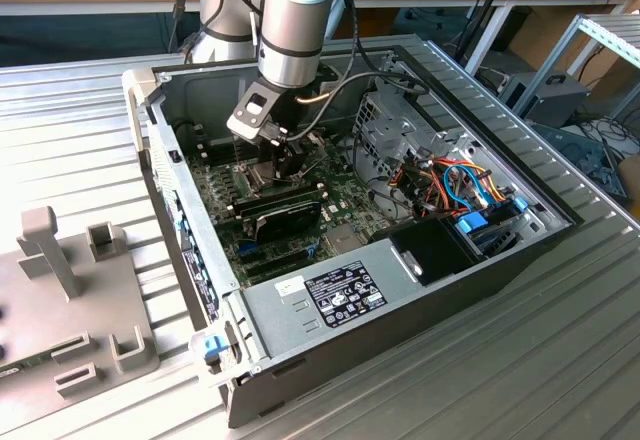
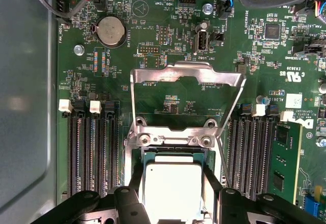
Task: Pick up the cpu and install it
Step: 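Place the cpu into insertion slot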
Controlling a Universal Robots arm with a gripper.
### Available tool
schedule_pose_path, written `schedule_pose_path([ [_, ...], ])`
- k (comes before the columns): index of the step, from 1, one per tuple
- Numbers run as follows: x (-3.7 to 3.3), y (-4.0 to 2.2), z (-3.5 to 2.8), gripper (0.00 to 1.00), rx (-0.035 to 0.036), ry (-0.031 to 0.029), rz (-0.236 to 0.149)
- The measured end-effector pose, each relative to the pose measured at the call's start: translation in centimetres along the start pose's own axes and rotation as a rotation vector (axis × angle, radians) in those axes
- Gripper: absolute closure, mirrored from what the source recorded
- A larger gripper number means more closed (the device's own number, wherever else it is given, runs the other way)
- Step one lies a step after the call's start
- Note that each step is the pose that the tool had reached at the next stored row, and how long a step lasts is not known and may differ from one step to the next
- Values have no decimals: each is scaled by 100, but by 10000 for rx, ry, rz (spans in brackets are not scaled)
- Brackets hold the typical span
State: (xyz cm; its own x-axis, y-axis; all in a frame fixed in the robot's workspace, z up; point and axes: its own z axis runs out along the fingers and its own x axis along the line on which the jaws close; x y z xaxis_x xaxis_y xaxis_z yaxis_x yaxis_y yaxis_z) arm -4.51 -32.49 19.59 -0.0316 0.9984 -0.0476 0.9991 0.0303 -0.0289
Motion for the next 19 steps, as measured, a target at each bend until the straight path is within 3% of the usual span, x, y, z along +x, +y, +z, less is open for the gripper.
schedule_pose_path([
  [12,0,0,1,45,-1,0,0],
  [19,-1,0,-34,45,-2,2,-1],
])
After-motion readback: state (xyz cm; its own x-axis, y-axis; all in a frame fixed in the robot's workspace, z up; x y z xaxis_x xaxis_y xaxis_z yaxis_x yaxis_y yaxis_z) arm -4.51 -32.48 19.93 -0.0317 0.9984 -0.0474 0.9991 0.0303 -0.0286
